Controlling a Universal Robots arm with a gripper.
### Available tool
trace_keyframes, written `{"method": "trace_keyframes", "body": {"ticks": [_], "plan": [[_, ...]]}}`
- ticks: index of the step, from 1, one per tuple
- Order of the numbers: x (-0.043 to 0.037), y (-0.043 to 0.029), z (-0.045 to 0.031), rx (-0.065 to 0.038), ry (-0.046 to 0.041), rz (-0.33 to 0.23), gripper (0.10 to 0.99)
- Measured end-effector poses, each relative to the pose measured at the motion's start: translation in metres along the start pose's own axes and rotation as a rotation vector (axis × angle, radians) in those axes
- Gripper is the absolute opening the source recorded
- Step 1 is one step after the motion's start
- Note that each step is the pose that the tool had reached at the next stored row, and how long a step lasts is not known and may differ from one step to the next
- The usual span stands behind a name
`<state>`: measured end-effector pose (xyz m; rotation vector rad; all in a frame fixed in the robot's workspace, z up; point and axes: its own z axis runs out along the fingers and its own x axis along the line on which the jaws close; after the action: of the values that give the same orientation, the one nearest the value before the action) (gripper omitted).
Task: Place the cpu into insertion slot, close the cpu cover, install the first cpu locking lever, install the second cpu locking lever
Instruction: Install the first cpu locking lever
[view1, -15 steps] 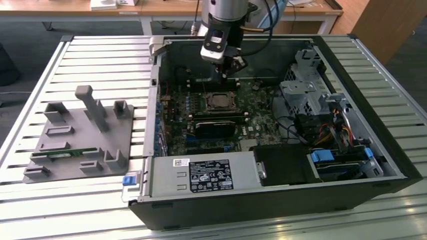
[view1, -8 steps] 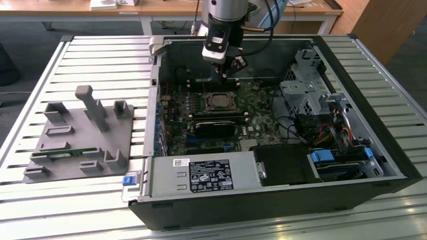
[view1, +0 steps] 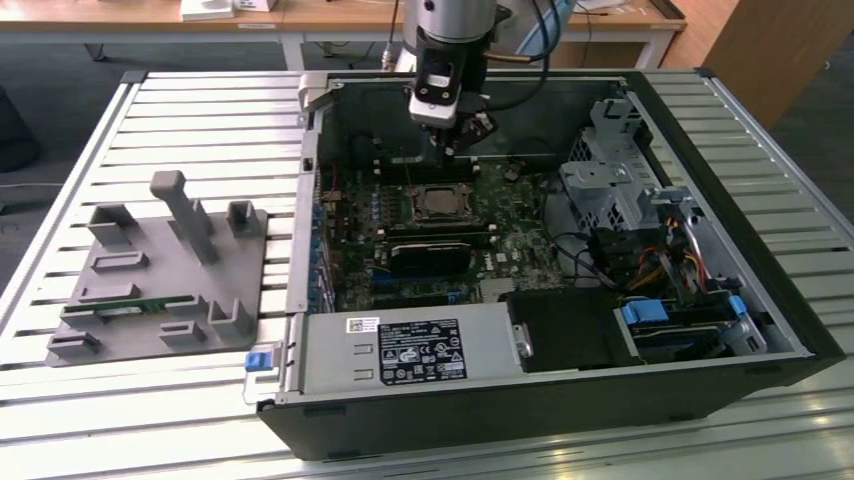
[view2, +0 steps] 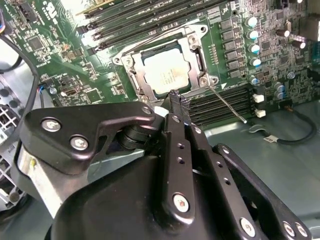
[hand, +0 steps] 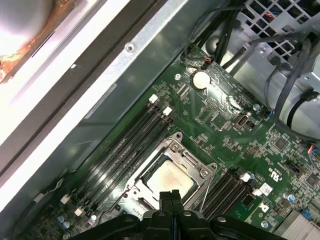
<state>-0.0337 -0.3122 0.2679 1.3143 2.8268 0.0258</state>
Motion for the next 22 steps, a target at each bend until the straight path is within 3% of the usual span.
{"method": "trace_keyframes", "body": {"ticks": [5,22], "plan": [[0.0,0.0,0.0001,-0.001,0.0014,-0.054,0.106],[0.0,0.0,0.0006,-0.005,0.0091,-0.358,0.106]]}}
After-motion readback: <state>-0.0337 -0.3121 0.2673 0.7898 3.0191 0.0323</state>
